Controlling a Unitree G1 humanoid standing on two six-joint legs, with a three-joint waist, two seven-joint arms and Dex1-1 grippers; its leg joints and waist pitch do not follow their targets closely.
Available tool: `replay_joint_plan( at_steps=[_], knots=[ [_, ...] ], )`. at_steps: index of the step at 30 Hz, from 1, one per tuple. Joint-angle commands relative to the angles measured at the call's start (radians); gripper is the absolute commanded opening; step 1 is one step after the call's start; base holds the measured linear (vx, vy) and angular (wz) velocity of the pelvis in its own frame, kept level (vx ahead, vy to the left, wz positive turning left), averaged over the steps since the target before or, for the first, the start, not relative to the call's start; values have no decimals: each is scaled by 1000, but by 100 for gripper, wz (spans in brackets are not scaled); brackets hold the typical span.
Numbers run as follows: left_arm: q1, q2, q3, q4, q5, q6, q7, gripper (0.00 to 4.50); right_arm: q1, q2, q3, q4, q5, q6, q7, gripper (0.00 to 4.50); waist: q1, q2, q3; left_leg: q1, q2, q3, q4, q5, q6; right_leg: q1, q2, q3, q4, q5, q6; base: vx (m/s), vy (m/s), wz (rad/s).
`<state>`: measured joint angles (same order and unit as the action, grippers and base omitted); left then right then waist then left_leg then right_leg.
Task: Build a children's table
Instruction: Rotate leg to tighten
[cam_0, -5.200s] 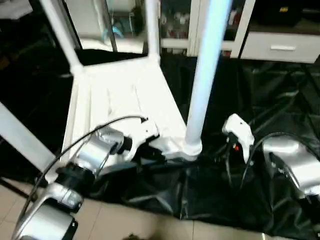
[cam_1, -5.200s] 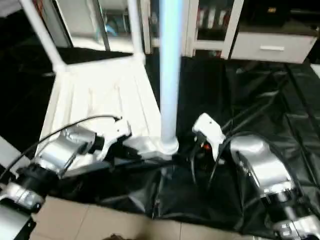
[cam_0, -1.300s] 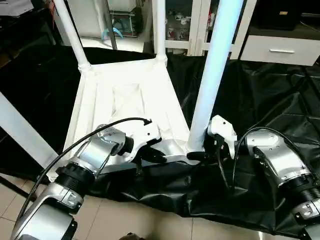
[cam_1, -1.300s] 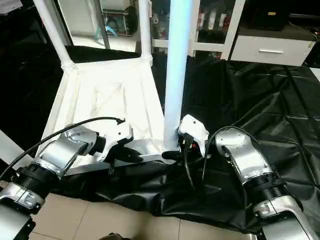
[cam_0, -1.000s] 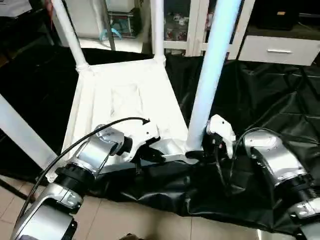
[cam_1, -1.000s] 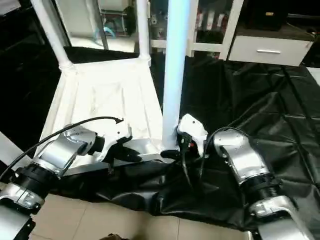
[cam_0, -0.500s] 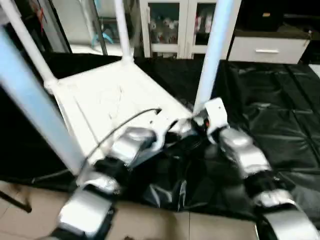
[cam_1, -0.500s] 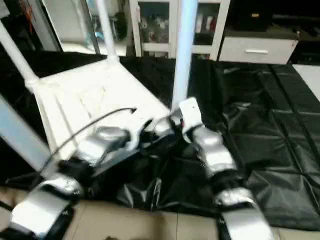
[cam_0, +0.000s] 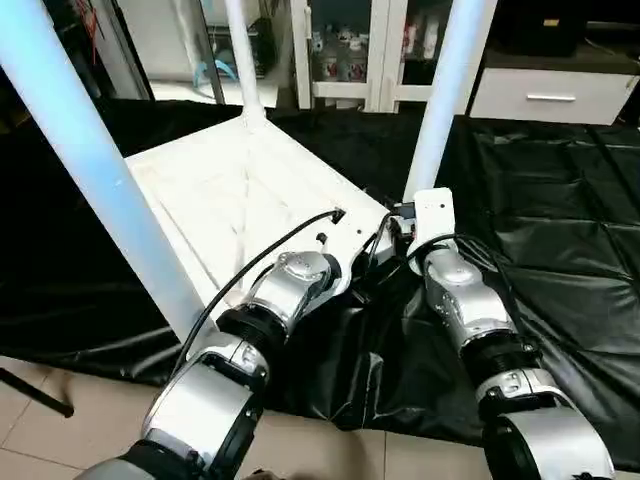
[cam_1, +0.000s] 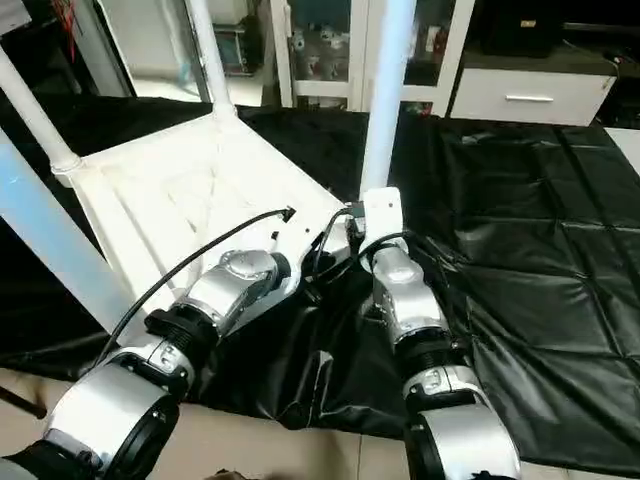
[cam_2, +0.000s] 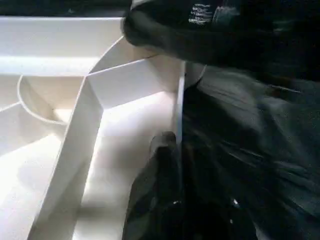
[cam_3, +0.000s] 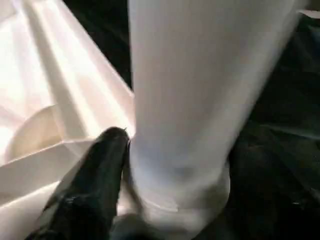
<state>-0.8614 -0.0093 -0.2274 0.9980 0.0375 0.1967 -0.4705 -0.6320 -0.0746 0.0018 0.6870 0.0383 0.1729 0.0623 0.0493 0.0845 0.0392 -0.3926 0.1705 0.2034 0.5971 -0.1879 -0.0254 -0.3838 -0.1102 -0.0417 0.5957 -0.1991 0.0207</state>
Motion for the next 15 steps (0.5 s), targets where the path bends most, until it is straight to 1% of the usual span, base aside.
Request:
replay_joint_plan(
  at_steps=[1, 2, 3, 4, 5, 6, 7, 8, 9, 10, 11, 12, 13, 14, 15],
  knots=[
    [-8, 47, 43, 19, 12, -17, 41, 0, 12, -5, 15, -29, 13, 6, 36, 340, 3, -14, -63, 14, 46, -35, -85, -210, 41, 41, -42, 19, -61, -44, -217, 0, 0, 0],
    [-2, 52, 40, 13, 8, -17, 8, 0, 20, -25, 16, -57, 19, 15, 71, 365, -11, -14, -65, 11, 45, -38, -83, -189, 47, 45, -41, 14, -58, -17, -227, 0, 0, 0],
    [15, 66, 28, -13, 4, -31, -62, 0, 32, -75, 25, -106, 46, 54, 178, 369, -13, -14, -66, 15, 45, -35, -80, -187, 50, 41, -41, 15, -59, -9, -237, 0, 0, 0],
    [15, 66, 28, -13, 4, -31, -62, 0, 32, -75, 25, -106, 46, 54, 178, 373, -8, -13, -68, 20, 46, -32, -74, -178, 71, 42, -42, 16, -60, 8, -253, 0, 0, 0],
    [35, 84, 10, -43, 1, -28, -139, 0, 45, -132, 44, -151, 65, 91, 295, 382, -10, -25, -67, 14, 44, -29, -70, -146, 97, 45, -40, 16, -55, 46, -273, 0, 0, 0],
    [35, 84, 10, -43, 1, -28, -139, 0, 45, -132, 44, -151, 65, 91, 295, 397, -4, -22, -70, 14, 46, -30, -65, -122, 110, 47, -43, 16, -50, 71, -278, 0, 0, 0],
    [49, 97, -6, -64, -1, -28, -196, 0, 53, -166, 57, -177, 74, 107, 361, 397, -5, -17, -73, 12, 47, -29, -59, -65, 138, 43, -45, 18, -43, 125, -292, 0, 0, 0],
    [59, 106, -18, -80, -2, -28, -236, 0, 60, -191, 67, -196, 81, 118, 409, 397, 0, -23, -76, 11, 45, -28, -52, -33, 165, 45, -43, 15, -38, 169, -303, 0, 0, 0],
    [59, 106, -18, -80, -2, -28, -236, 0, 60, -191, 67, -196, 81, 118, 409, 397, 1, -22, -77, 9, 45, -27, -49, -12, 178, 42, -42, 16, -34, 190, -306, 0, 0, 0],
    [105, 162, -77, -162, -6, 17, -406, 0, 81, -299, 100, -247, 105, 117, 606, 397, 1, -33, -77, 7, 45, -24, -47, 0, 193, 41, -42, 17, -34, 203, -311, 0, 0, 0],
    [137, 208, -122, -223, -10, 19, -523, 0, 90, -363, 121, -264, 116, 90, 729, 397, 30, -38, -77, 5, 57, -26, -43, 4, 225, 42, -50, 14, -25, 197, -322, 0, 0, 0],
    [154, 234, -146, -254, -13, 9, -585, 0, 98, -393, 131, -277, 121, 74, 795, 397, 33, -33, -73, 6, 57, -22, -43, 4, 226, 34, -47, 15, -28, 178, -322, 0, 0, 0],
    [169, 260, -168, -290, -21, 24, -638, 0, 103, -417, 141, -288, 130, 69, 853, 397, 39, -40, -71, 11, 58, -19, -43, -21, 216, 28, -44, 16, -30, 131, -325, 0, 0, 0],
    [170, 260, -168, -291, -22, 25, -640, 0, 103, -418, 141, -288, 130, 69, 855, 397, 49, -35, -69, 13, 62, -19, -46, -47, 199, 24, -44, 16, -30, 73, -323, 0, 0, 0],
    [177, 273, -179, -310, -26, 36, -664, 0, 106, -428, 146, -296, 135, 71, 882, 397, 52, -34, -66, 16, 62, -18, -48, -65, 185, 20, -42, 17, -33, 40, -318, 0, 0, 0]
  ],
)
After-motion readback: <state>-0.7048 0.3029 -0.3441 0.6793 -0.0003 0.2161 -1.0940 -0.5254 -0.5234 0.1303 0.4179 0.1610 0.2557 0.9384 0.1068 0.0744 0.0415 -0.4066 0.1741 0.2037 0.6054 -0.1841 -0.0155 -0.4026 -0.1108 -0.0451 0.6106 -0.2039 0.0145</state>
